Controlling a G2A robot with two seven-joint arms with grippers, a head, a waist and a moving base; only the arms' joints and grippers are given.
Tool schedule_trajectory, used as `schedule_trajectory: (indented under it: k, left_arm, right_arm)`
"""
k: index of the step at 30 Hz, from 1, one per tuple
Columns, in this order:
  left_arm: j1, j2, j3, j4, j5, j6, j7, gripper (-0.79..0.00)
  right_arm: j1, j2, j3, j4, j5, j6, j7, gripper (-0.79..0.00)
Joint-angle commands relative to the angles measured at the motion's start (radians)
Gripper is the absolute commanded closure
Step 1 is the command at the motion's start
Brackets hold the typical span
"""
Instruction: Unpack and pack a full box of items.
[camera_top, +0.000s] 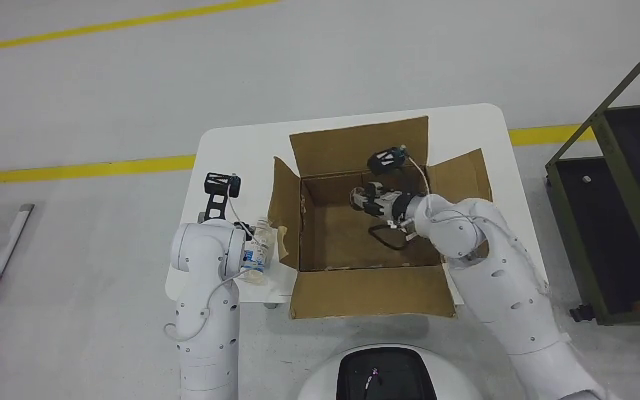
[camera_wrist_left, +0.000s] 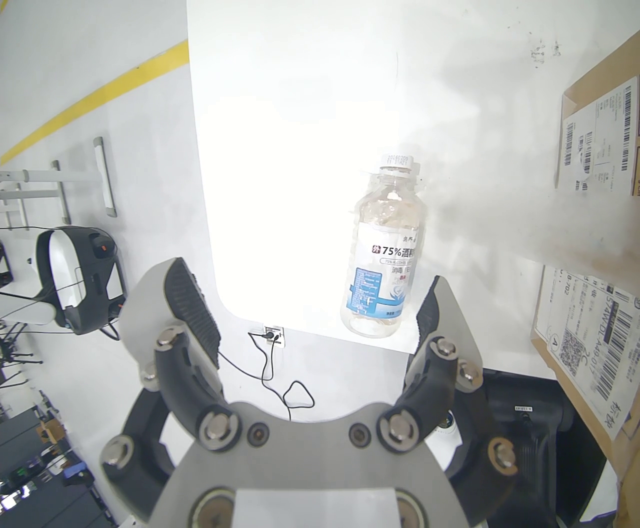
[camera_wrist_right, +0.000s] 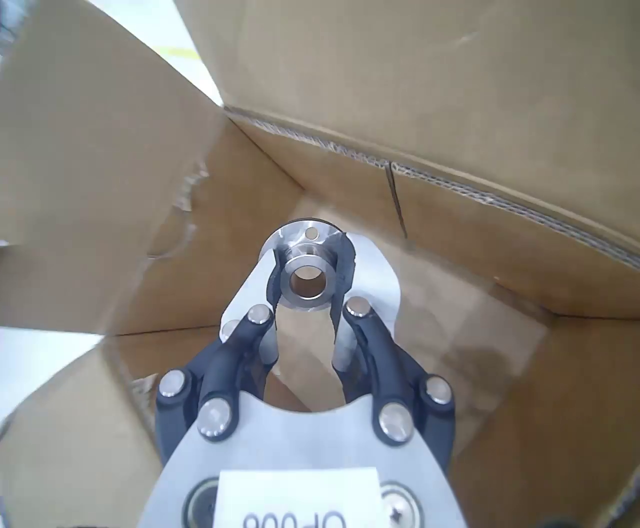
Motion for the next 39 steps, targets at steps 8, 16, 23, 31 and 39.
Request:
schedule_trajectory:
  k: [8, 16, 23, 31, 39]
  left_arm:
    - [0.000, 0.000, 0.000, 0.000, 0.000, 0.000, 0.000, -0.785]
    - [0.000, 0.000, 0.000, 0.000, 0.000, 0.000, 0.000, -0.785]
    - [0.000, 0.000, 0.000, 0.000, 0.000, 0.000, 0.000, -0.785]
    - [0.000, 0.000, 0.000, 0.000, 0.000, 0.000, 0.000, -0.785]
    - [0.000, 0.000, 0.000, 0.000, 0.000, 0.000, 0.000, -0.785]
  right_arm:
    - [-0.022, 0.010, 0.050, 0.016, 0.108, -0.058, -0.006, 0.000]
    - [-0.031, 0.010, 0.049, 0.010, 0.119, -0.056, -0.026, 0.000]
    - [-0.081, 0.024, 0.139, -0.061, 0.337, -0.129, -0.082, 0.000]
    - [-0.159, 0.053, 0.318, -0.132, 0.691, -0.239, -0.055, 0.000]
    - [-0.197, 0.074, 0.382, -0.145, 0.791, -0.270, -0.011, 0.000]
